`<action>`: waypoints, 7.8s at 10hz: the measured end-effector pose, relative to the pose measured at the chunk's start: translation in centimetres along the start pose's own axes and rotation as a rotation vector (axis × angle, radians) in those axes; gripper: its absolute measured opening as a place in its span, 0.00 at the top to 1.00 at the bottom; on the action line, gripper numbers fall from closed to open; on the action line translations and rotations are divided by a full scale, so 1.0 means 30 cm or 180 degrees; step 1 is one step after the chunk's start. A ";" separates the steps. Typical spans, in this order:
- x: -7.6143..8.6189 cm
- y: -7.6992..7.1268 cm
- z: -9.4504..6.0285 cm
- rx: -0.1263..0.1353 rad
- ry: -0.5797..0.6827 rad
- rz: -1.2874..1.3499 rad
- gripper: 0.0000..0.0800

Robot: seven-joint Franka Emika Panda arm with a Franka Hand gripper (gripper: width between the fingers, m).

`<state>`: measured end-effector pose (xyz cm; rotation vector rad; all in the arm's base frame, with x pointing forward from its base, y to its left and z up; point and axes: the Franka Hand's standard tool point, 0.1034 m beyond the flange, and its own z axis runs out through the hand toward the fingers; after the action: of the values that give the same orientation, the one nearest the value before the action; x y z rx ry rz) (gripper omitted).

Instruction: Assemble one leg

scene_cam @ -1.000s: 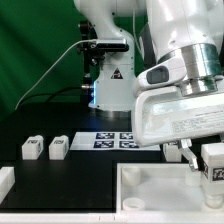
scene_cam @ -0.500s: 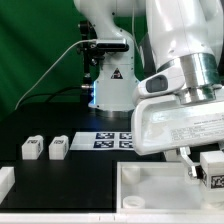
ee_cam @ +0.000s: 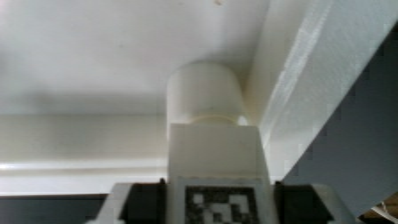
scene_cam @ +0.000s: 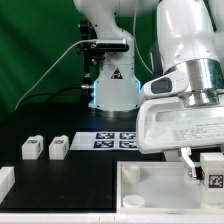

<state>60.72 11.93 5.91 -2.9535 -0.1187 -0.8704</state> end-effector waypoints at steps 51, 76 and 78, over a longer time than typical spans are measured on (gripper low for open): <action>0.111 0.036 0.008 -0.0005 -0.1658 0.0453 0.19; 0.089 -0.020 0.005 -0.0508 -0.1776 0.2804 0.19; 0.087 0.017 0.006 -0.0341 -0.1839 0.1625 0.19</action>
Offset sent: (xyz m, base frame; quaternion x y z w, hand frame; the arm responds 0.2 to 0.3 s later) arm 0.0000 0.0000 0.0000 0.0000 0.0000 0.0000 1.0000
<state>63.04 11.59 7.15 -2.9989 0.6416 0.0430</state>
